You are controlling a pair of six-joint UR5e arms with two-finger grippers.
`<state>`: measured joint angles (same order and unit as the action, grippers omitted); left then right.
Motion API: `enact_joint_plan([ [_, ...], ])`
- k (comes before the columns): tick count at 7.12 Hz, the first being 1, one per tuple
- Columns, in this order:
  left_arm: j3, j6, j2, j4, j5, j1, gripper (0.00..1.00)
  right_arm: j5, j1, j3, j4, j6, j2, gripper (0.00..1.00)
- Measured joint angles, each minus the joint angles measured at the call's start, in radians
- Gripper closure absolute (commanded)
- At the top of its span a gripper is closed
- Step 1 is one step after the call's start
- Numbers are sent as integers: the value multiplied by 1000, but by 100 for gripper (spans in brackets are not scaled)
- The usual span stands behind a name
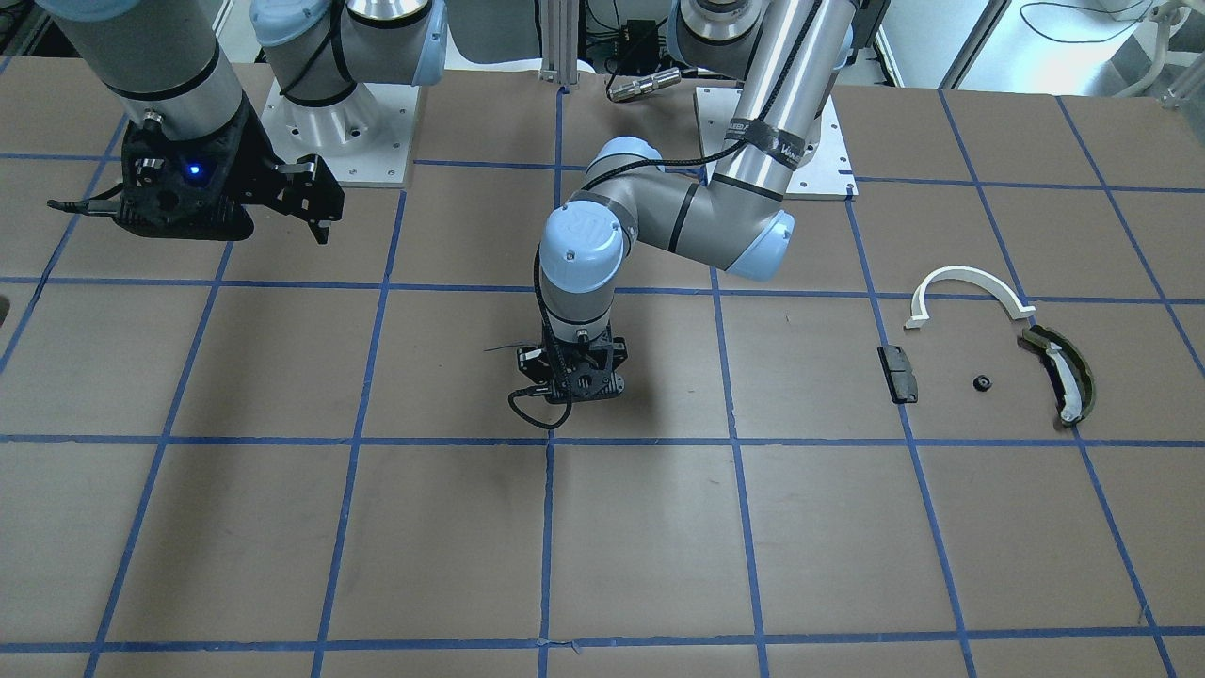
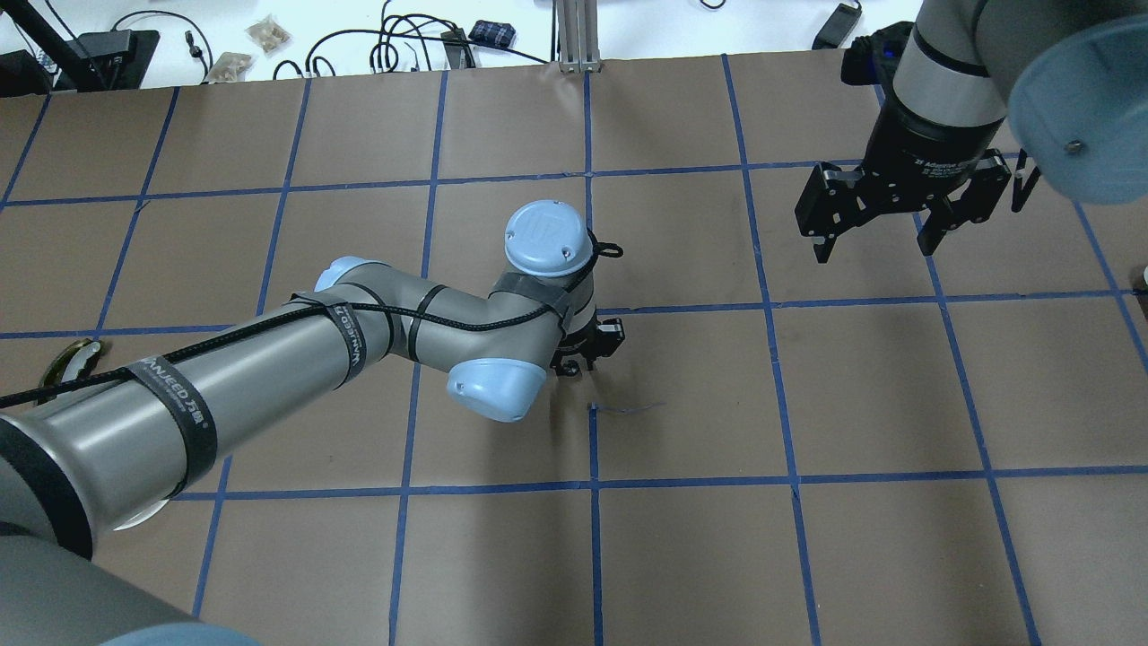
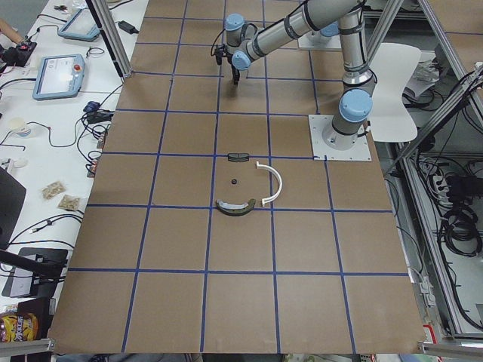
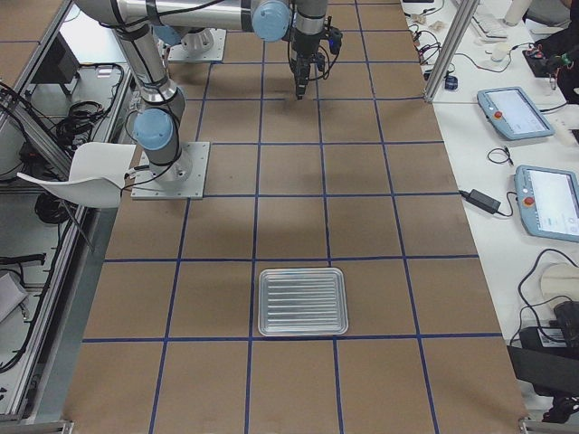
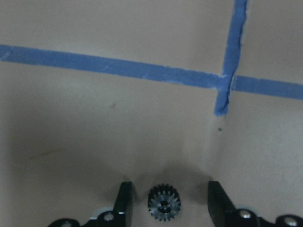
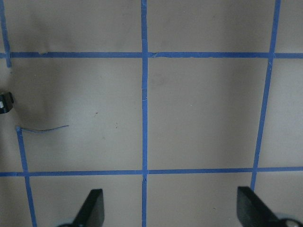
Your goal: Place bearing gear from tray to pile
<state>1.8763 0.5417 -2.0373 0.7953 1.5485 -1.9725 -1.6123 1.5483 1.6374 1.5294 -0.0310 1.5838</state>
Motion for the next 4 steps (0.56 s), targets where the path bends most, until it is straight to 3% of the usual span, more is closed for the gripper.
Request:
enact_joint_plan([
  [2, 4, -25, 20, 14, 1, 8, 100, 2, -1, 0, 13, -1, -1, 0],
  [4, 5, -170, 70, 89, 9, 112, 100, 3, -2, 1, 14, 0, -1, 0],
])
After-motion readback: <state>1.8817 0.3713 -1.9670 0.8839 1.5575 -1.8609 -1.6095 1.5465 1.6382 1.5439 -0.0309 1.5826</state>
